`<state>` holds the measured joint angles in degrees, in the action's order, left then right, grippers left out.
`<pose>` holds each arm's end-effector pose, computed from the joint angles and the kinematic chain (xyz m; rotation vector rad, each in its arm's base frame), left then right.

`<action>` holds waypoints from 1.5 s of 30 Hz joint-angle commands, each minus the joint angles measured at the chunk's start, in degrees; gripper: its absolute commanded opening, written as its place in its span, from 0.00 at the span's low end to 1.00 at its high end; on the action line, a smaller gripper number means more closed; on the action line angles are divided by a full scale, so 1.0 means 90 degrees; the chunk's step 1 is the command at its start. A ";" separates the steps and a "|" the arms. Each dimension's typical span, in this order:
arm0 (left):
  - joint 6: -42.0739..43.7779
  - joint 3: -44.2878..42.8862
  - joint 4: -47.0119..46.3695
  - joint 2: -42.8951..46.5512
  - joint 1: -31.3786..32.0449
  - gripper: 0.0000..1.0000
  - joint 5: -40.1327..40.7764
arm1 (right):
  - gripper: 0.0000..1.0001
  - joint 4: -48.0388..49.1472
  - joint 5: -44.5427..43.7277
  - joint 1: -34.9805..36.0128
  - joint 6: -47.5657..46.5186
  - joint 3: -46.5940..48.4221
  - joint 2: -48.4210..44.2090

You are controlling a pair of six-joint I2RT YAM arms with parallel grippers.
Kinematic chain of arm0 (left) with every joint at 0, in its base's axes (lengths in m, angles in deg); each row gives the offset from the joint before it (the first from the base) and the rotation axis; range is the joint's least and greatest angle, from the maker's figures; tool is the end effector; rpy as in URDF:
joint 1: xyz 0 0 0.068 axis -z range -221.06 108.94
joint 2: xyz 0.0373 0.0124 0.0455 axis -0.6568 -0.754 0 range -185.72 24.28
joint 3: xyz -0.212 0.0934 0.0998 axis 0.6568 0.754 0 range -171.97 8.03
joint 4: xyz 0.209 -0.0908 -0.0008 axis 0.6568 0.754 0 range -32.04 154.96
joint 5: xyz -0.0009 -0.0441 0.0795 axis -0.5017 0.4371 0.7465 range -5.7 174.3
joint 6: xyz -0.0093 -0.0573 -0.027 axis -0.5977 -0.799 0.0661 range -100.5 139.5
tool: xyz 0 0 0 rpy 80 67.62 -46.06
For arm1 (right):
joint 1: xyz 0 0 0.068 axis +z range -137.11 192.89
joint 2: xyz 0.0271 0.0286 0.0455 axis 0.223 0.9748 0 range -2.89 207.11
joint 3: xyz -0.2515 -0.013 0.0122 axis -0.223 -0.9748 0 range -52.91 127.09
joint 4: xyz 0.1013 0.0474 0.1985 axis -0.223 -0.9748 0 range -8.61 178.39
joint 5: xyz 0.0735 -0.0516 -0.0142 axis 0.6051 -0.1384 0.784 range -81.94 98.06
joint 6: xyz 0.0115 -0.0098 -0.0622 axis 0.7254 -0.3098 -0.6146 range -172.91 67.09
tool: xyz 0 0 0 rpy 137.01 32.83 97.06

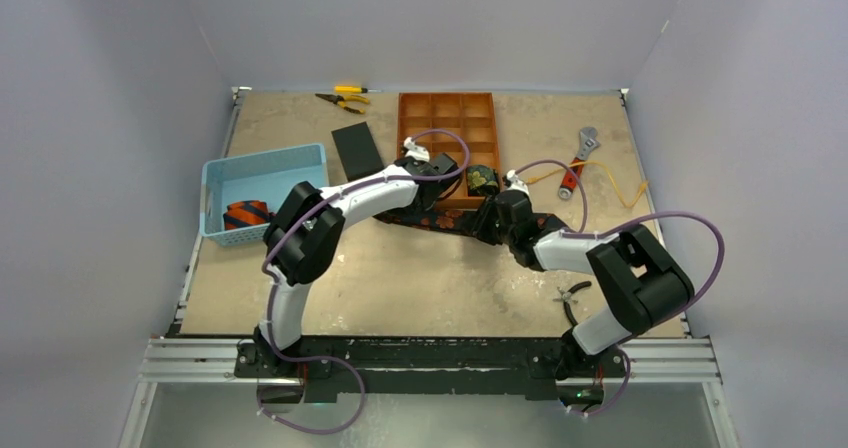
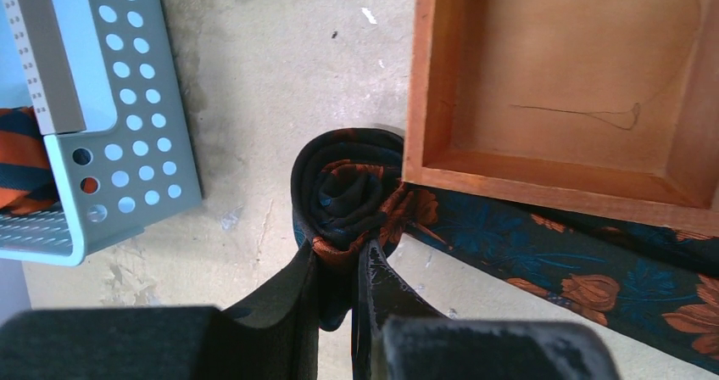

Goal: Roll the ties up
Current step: Roll the tie at the center of the board.

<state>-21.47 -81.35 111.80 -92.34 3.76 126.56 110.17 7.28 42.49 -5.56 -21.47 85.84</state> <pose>0.2781 -0.2294 0.1789 0.0085 2.4724 0.5685 0.2425 0.1370 0.1410 0.3612 2.2609 0.7214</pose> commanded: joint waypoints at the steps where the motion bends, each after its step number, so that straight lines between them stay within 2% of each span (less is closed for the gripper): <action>1: 0.0068 -0.0337 -0.0027 -0.0211 0.0133 0.00 -0.0046 | 0.33 0.0179 -0.0114 0.0011 -0.0053 -0.0182 -0.0249; 7: 0.0253 -0.0366 -0.0282 -0.0388 0.0206 0.01 -0.0500 | 0.36 0.0225 -0.0070 -0.0003 -0.0086 -0.0278 -0.0310; 11: 0.0327 -0.0348 -0.0422 -0.0361 0.0256 0.12 -0.0722 | 0.36 0.0236 -0.0036 -0.0017 -0.0110 -0.0309 -0.0371; 17: 0.0494 -0.0207 -0.0818 -0.0120 0.0267 0.36 -0.1201 | 0.38 0.0213 0.0036 -0.0029 -0.0134 -0.0313 -0.0463; 20: 0.0593 -0.0184 -0.0983 -0.0044 0.0264 0.42 -0.1429 | 0.39 0.0200 0.0065 -0.0030 -0.0144 -0.0321 -0.0549; 28: 0.0773 0.0081 -0.1519 0.0425 0.0258 0.50 -0.1986 | 0.41 0.0117 0.0076 -0.0029 -0.0309 -0.0356 -0.0814; 32: 0.0886 0.0475 -0.1966 0.0930 0.0147 0.54 -0.2359 | 0.46 0.0164 0.0471 -0.0028 -0.0566 -0.0372 -0.1017; 41: 0.0885 0.1619 -0.2747 0.2143 -0.0823 0.55 -0.3255 | 0.56 0.0407 0.1396 0.0083 -0.0628 0.0080 -0.0840; 42: 0.0874 0.1810 -0.2852 0.2336 -0.1004 0.55 -0.3357 | 0.57 0.0394 0.1436 0.0185 -0.0610 0.0216 -0.1342; 43: 0.0860 0.2049 -0.3012 0.2553 -0.1193 0.55 -0.3520 | 0.57 0.0322 0.1435 0.0295 -0.0585 0.0417 -0.0761; 45: 0.0869 0.2494 -0.3413 0.2941 -0.1634 0.55 -0.3920 | 0.57 0.0253 0.1430 0.0494 -0.0502 0.0730 -0.0497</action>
<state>-14.09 -64.74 88.15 -73.04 -5.18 97.92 110.30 17.03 43.87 -10.33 -21.69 78.21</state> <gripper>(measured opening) 0.546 0.572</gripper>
